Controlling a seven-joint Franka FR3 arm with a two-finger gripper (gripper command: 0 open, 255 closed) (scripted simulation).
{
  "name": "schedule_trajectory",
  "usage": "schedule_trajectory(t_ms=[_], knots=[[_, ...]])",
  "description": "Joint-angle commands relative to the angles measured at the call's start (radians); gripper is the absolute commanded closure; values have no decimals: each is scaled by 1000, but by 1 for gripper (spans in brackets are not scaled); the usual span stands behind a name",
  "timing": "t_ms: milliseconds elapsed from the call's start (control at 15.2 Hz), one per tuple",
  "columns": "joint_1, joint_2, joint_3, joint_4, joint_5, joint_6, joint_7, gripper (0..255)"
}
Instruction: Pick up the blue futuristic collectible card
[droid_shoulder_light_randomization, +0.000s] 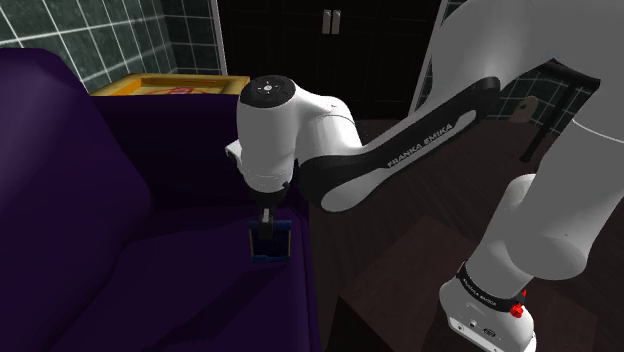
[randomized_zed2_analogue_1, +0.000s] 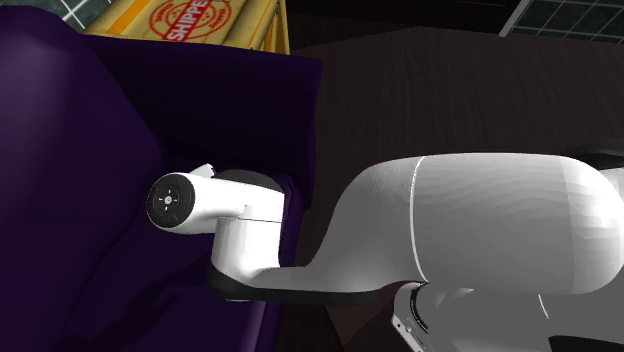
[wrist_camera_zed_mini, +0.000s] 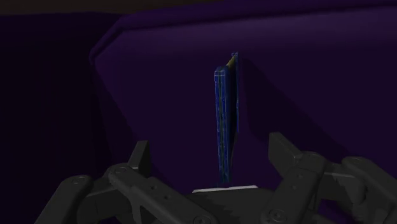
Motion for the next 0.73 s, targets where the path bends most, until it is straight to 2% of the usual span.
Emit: schedule_trajectory(t_ms=[0,528,594,660], knots=[[7,27,10,-3,-41,25,19,0],[8,88,6,-32,-113,92,86,0],[8,87,6,-33,-113,92,87,255],[8,86,7,-34,-112,92,86,255]])
